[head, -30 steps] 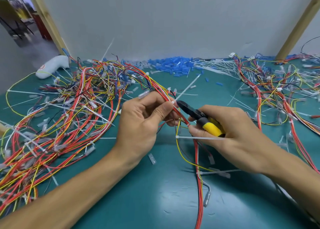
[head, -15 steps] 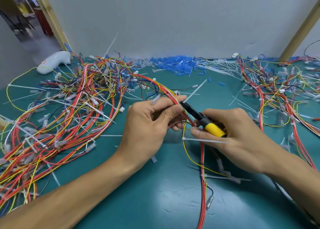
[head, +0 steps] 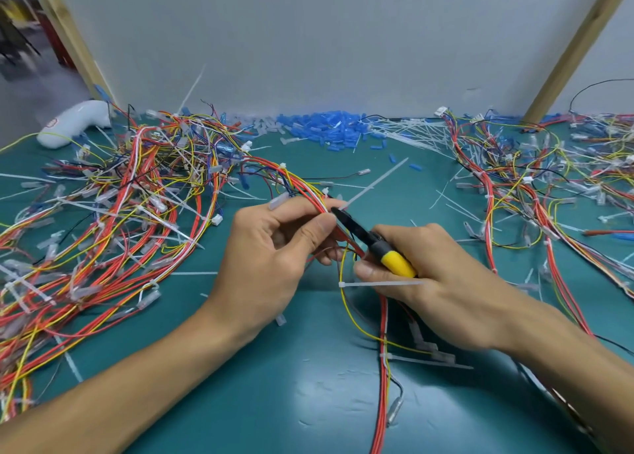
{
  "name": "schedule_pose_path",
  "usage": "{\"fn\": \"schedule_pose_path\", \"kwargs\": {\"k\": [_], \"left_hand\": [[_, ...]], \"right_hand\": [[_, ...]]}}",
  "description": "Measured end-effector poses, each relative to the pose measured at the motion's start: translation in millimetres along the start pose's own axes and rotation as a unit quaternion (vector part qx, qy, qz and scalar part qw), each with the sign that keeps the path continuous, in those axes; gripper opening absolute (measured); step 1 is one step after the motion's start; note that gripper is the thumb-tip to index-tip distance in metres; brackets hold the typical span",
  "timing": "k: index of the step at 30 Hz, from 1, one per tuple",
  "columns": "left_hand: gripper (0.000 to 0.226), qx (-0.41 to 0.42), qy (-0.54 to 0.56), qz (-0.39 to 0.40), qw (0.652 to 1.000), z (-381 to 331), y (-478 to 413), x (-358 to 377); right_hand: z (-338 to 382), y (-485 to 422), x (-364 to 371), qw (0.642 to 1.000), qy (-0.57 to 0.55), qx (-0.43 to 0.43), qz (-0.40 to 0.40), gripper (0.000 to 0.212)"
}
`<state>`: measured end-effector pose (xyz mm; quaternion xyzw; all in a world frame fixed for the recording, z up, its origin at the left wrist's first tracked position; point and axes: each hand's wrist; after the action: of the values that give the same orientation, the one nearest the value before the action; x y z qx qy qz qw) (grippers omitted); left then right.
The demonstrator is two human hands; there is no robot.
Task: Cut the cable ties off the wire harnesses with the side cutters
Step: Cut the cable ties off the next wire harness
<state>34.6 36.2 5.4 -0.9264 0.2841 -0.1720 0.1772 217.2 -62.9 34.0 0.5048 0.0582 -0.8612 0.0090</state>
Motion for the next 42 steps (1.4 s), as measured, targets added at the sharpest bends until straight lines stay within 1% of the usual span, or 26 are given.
{"fn": "schedule_pose_path", "kwargs": {"k": [5,13,17,18,21,23,24,26,27,29,32,36,39,42], "left_hand": [[0.016,-0.003,-0.021,0.008,1.000,-0.7,1.0,-0.8],[0.016,-0.024,-0.002,0.000,1.000,-1.6,-0.1,-0.2],[0.016,-0.071,0.067,-0.034,0.995,-5.0,-4.2,-3.0],[0.016,-0.086,0.087,-0.047,0.991,-6.0,-5.8,-4.3],[0.016,-0.125,0.151,-0.071,0.978,-10.3,-10.3,-8.3],[0.014,-0.139,0.189,-0.062,0.970,-12.2,-12.2,-10.8],[0.018,-0.142,0.205,-0.054,0.967,-12.7,-12.6,-11.7],[0.034,-0.148,0.224,-0.037,0.962,-13.0,-13.0,-12.4],[0.041,-0.151,0.225,-0.032,0.962,-12.8,-12.9,-12.3],[0.046,-0.150,0.222,-0.027,0.963,-12.4,-12.7,-11.7],[0.048,-0.147,0.217,-0.033,0.964,-12.4,-13.0,-10.8],[0.052,-0.139,0.195,-0.053,0.969,-12.2,-12.8,-7.9],[0.051,-0.132,0.199,-0.066,0.969,-10.9,-12.2,-6.2],[0.047,-0.135,0.221,-0.072,0.963,-11.1,-12.9,-8.0]], "right_hand": [[1.5,-0.2,0.2,1.000,-0.009,-0.002,-0.009,0.044],[0.7,-1.0,2.0,1.000,-0.018,-0.004,-0.021,0.046],[-3.1,-7.3,4.7,0.991,-0.111,0.032,-0.073,0.043],[-4.8,-9.0,3.8,0.983,-0.151,0.048,-0.088,0.040],[-10.4,-11.1,0.1,0.944,-0.299,0.093,-0.105,0.032],[-12.7,-11.5,-0.7,0.936,-0.319,0.102,-0.111,0.033],[-13.1,-11.7,-0.4,0.937,-0.315,0.100,-0.116,0.033],[-12.9,-11.8,0.4,0.944,-0.290,0.090,-0.127,0.031],[-12.5,-11.8,1.0,0.951,-0.266,0.082,-0.133,0.030],[-11.6,-11.4,2.2,0.966,-0.202,0.068,-0.146,0.031],[-9.6,-10.6,2.9,0.979,-0.126,0.059,-0.151,0.032],[-6.9,-8.1,2.4,0.985,-0.079,0.053,-0.147,0.033],[-5.8,-8.3,3.1,0.985,-0.072,0.054,-0.145,0.031],[-6.7,-7.2,2.7,0.983,-0.097,0.065,-0.141,0.030]]}}
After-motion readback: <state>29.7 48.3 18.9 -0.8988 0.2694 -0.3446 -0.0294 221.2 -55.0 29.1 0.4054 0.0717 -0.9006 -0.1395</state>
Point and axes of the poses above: each hand's wrist, its own y-axis away from the middle knuckle, its own x-axis out of the palm, z = x × y, and after that the axes turned 14 degrees about y, right-handed
